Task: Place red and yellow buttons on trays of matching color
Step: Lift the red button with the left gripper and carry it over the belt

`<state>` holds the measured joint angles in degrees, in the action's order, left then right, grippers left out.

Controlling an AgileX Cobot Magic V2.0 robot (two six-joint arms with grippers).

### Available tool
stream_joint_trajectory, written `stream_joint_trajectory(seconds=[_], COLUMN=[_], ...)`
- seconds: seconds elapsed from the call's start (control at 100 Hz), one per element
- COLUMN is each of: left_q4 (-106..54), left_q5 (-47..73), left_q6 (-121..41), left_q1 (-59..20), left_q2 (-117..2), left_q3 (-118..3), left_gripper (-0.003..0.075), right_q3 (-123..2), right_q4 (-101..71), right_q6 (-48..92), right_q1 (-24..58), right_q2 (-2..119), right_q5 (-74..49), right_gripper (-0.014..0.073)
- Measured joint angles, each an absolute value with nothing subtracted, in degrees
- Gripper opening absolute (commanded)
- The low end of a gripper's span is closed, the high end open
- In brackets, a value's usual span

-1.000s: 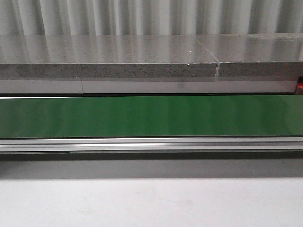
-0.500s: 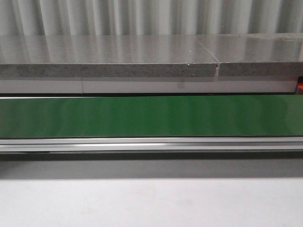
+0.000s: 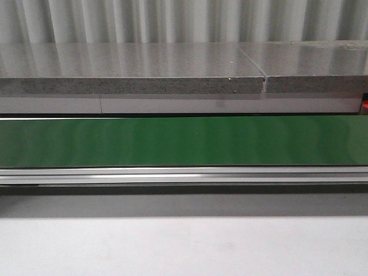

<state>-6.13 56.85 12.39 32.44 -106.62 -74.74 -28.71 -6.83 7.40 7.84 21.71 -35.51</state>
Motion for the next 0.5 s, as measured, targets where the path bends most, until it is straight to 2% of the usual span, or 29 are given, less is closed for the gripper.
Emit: stream_joint_trajectory(seconds=[0.08,0.5], left_q4=[-6.1,-6.0], left_q5=[56.9,57.0], left_q6=[12.4,12.1], left_q1=[32.4,32.4], left_q2=[-106.6,-103.3], left_q3=[-74.7,-75.0], left_gripper=[0.0166,0.0166], right_q3=[-28.7,-28.7], right_q4=[-6.8,-6.8], right_q6=[7.4,7.4], right_q1=[7.8,7.8], right_q2=[21.7,21.7], right_q5=[-35.5,-35.5], right_gripper=[-0.0067,-0.0067])
